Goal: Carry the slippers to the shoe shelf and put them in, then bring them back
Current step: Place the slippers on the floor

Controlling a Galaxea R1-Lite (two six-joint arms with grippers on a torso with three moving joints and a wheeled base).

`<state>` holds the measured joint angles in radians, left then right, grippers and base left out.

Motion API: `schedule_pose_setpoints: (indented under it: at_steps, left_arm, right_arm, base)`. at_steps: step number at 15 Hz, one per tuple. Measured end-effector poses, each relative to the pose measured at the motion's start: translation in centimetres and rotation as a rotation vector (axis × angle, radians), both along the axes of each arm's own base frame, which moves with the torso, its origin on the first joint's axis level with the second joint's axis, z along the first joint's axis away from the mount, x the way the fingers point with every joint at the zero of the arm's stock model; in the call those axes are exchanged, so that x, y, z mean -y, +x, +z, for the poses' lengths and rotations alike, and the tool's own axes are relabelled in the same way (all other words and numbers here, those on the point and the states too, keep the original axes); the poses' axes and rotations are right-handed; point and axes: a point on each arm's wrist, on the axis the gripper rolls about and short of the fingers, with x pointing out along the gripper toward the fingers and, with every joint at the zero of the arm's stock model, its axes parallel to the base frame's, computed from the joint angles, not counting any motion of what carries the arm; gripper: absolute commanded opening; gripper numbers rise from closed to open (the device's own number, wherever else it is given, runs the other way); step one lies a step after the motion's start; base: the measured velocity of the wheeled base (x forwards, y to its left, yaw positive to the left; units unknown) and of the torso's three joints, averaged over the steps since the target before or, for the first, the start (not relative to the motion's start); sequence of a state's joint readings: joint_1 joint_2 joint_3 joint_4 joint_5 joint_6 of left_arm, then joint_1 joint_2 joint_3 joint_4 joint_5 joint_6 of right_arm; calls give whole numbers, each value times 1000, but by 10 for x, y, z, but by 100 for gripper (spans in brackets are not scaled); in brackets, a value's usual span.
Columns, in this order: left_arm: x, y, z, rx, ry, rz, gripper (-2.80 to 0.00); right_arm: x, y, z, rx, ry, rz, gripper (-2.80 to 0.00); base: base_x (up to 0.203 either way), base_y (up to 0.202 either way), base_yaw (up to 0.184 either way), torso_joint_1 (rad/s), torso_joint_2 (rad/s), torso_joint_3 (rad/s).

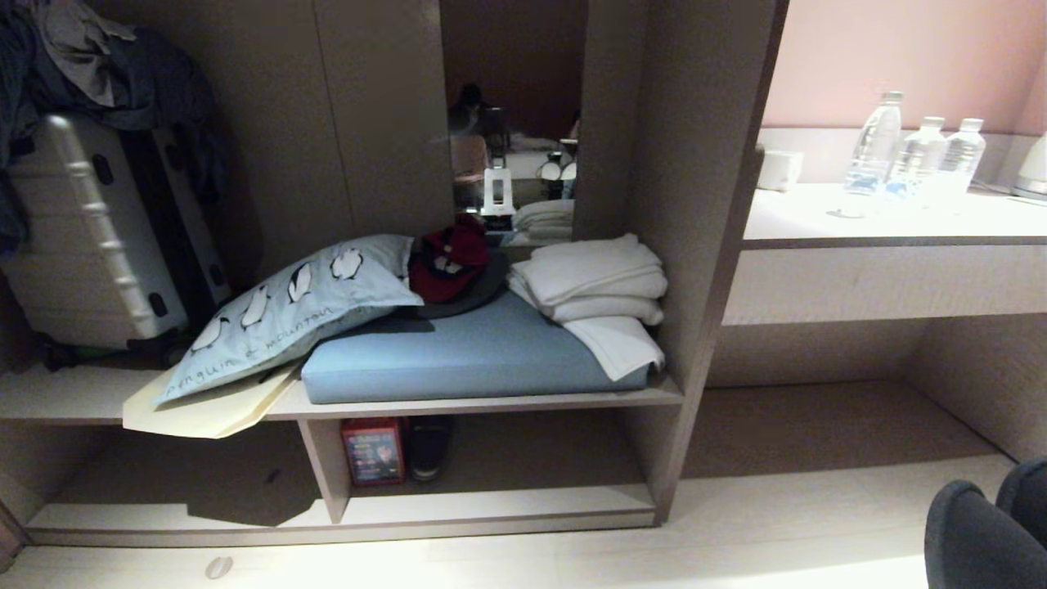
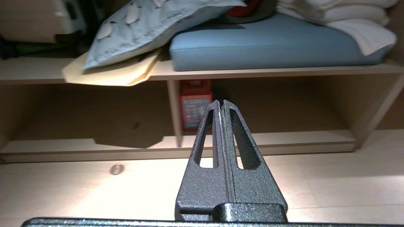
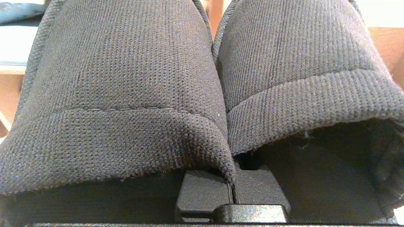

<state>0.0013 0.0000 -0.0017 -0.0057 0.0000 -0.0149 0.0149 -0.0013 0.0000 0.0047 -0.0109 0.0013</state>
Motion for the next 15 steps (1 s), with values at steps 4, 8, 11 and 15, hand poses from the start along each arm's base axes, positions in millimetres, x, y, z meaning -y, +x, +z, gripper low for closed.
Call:
schedule_pose_setpoints:
  at_steps: [4,8,11,15]
  left_arm:
    - [0,0,0,0,0,0,-280]
    - [0,0,0,0,0,0,-280]
    - [0,0,0,0,-2,0,-280]
    - [0,0,0,-2,-1,0,-280]
  right_arm:
    - [0,0,0,0,0,0,-280]
    - [0,0,0,0,0,0,-280]
    - [0,0,0,0,0,0,-280]
    - [0,0,0,0,0,0,-280]
  base:
    - [0,-198,1,4,2,2]
    - [-17,-200,5,2,4,1]
    - [-128,-134,1,5,0,0]
    - [-197,-194,2,1,2,2]
